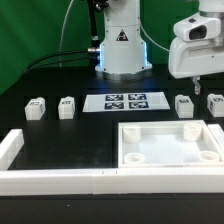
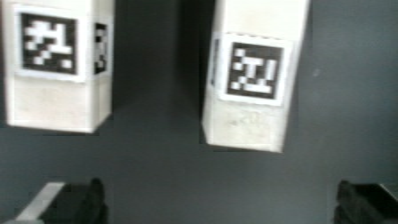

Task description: Assemble one leg

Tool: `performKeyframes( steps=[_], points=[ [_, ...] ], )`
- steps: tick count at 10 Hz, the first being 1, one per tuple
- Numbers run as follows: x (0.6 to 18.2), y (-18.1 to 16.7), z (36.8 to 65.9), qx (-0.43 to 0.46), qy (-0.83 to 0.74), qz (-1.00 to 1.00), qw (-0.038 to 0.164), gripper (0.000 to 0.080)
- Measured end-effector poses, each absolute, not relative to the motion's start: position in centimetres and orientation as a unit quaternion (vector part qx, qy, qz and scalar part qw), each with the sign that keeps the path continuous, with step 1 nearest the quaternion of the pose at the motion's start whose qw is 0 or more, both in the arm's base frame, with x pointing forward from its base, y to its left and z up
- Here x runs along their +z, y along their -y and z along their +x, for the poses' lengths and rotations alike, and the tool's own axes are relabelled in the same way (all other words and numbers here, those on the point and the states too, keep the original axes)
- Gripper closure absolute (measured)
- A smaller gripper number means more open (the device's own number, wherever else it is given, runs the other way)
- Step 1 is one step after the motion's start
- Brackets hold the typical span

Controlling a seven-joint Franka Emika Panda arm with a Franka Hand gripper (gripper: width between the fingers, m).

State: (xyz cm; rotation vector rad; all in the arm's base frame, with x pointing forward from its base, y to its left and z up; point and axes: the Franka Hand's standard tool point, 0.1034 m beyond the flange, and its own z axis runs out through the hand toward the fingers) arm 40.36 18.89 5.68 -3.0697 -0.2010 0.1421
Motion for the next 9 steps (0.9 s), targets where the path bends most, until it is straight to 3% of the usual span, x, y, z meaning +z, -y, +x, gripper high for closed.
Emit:
performKeyframes(
  steps=[2, 6, 9],
  points=[
    [5.7, -18.8, 40.0, 0.077, 0.069, -0.994, 0.023, 0.0151],
    [5.8, -17.9, 38.9, 0.276, 0.065, -0.959, -0.008, 0.0151],
    [5.3, -18.7, 39.1, 0.384, 0.041, -0.922, -0.019, 0.0151]
  ],
)
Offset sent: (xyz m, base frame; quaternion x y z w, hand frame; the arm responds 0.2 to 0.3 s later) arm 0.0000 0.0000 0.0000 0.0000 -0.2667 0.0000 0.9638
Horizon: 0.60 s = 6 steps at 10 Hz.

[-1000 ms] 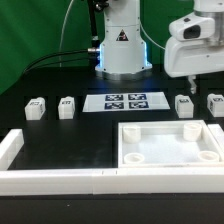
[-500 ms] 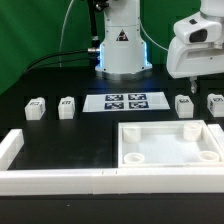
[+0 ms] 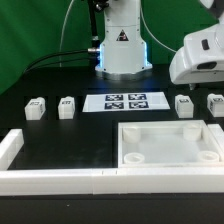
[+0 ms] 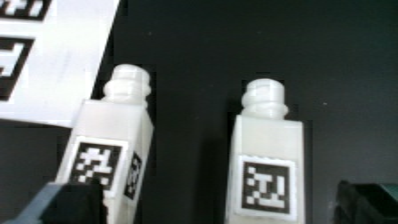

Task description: Assemble one leg

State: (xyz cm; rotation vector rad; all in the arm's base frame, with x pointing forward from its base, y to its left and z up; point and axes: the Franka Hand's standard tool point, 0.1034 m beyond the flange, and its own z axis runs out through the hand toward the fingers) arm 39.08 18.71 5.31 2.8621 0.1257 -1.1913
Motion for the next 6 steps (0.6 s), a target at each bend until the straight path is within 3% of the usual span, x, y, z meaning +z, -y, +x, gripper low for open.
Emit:
performKeyframes(
  steps=[6],
  points=[
    [2.6, -19.6, 39.2, -0.399, -0.017, 0.917, 0.017, 0.0151]
  ],
)
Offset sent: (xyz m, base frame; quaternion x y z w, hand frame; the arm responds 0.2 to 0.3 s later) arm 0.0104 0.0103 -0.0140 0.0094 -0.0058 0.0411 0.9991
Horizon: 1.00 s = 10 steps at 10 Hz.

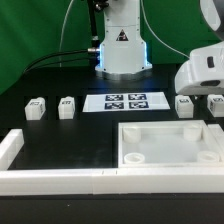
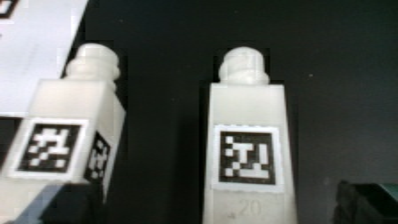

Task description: Assemble one leg

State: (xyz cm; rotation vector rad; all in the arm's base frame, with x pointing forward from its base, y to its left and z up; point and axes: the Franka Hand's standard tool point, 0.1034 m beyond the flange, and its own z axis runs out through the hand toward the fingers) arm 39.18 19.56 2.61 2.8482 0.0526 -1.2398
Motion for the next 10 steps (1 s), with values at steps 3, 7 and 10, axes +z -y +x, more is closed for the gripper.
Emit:
performKeyframes(
  steps=[3, 7, 10],
  points=[
    [1.6, -20.0, 38.3, -0.417, -0.016, 0.909, 0.023, 0.0151],
    [1.1, -20.4, 38.1, -0.416, -0.02, 0.909, 0.024, 0.0151],
    [0.8, -20.6, 38.2, -0.408, -0.019, 0.912, 0.021, 0.0151]
  ],
)
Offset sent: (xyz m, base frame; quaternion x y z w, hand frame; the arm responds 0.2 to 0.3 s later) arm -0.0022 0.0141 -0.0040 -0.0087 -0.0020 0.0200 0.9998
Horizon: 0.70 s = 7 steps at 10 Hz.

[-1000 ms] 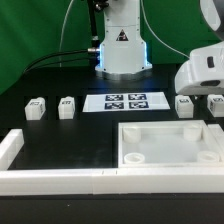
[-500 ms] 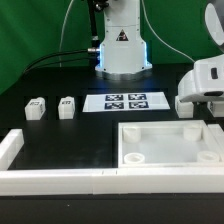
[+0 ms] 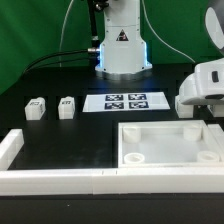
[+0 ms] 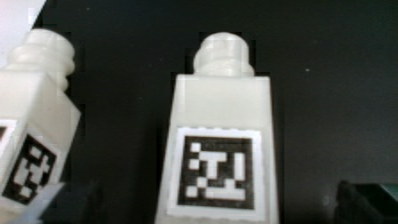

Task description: Assemble one leg

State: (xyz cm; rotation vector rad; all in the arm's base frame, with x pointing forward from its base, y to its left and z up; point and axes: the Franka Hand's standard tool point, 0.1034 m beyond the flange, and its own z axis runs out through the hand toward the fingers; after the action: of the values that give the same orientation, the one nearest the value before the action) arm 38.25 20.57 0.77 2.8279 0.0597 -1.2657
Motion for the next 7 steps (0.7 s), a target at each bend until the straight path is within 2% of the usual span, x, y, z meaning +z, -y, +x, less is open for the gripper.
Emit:
performKeyframes(
  steps=[1, 2, 3, 4, 5, 7],
  points=[
    [0.75, -20.56, 38.27, -0.408, -0.019, 0.913, 0.021, 0.0151],
    [0.75, -20.56, 38.27, -0.408, -0.019, 0.913, 0.021, 0.0278],
    [0.75, -20.56, 38.28, -0.408, -0.019, 0.913, 0.021, 0.0278],
    [0.75, -20.56, 38.28, -0.408, -0.019, 0.913, 0.021, 0.0414],
    [0.76, -20.56, 38.29, -0.408, -0.019, 0.913, 0.021, 0.0509],
    [0.76, -20.56, 38.29, -0.408, -0.019, 0.913, 0.021, 0.0509]
  ],
)
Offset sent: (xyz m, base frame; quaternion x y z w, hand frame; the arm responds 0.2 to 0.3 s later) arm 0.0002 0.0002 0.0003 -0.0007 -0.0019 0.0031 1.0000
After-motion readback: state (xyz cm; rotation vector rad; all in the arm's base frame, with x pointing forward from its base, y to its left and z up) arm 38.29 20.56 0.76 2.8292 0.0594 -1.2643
